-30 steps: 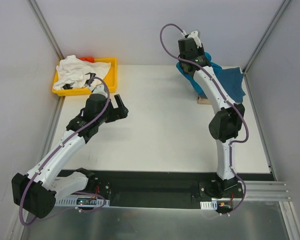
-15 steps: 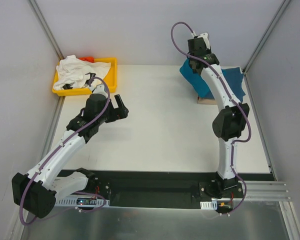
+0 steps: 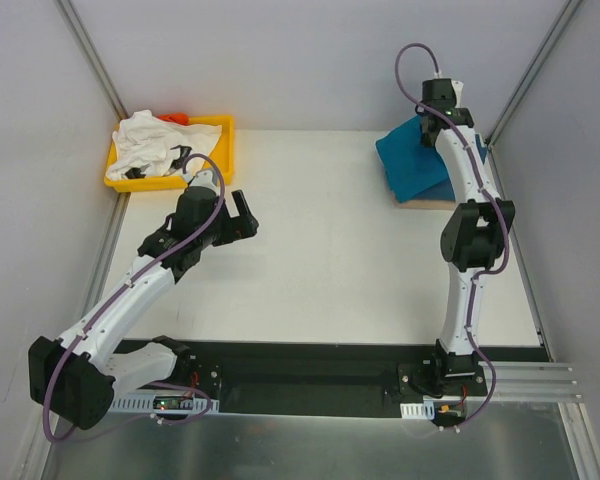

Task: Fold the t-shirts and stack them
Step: Put the neatly folded tshirt into the corner of the board with the right arm

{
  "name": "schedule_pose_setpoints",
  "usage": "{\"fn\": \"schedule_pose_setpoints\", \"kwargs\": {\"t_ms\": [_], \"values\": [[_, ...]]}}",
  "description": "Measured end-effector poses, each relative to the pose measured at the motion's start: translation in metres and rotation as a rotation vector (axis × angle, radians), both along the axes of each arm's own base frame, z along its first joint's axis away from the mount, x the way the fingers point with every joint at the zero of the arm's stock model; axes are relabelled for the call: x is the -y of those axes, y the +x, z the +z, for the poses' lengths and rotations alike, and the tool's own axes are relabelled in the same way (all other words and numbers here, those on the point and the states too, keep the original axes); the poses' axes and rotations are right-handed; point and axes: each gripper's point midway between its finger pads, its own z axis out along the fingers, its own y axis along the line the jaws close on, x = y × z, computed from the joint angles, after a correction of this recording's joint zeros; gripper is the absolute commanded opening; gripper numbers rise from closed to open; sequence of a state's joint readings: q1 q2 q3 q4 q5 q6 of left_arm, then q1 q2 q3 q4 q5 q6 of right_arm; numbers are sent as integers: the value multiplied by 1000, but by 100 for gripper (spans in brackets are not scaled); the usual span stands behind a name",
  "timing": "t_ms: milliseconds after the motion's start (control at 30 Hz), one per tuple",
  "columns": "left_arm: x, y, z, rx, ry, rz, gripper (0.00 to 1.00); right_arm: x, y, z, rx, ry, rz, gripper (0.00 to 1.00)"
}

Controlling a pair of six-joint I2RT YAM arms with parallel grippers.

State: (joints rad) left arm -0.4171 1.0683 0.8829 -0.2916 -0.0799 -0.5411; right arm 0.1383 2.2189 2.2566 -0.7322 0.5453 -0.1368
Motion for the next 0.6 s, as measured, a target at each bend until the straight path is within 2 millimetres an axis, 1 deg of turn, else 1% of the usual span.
{"fn": "schedule_pose_setpoints", "kwargs": {"t_ms": [100,200,267,333,467,600], "values": [[0,0,-1,-4,2,0,99,17,2,-6,9,88,-28,2],[1,1,-5,-15,6,0,99,34,1,-18,0,162,-60,2],[1,2,-7,-21,8,0,99,43,-2,-25,-10,198,-81,5],[1,2,-8,-25,9,-1,99,47,-3,-30,-17,221,-95,6],[3,3,-8,-30,5,-7,99,49,-5,-39,-32,251,-103,8],[5,3,-9,-37,0,-13,99,54,-8,-54,-55,286,-126,8]]}}
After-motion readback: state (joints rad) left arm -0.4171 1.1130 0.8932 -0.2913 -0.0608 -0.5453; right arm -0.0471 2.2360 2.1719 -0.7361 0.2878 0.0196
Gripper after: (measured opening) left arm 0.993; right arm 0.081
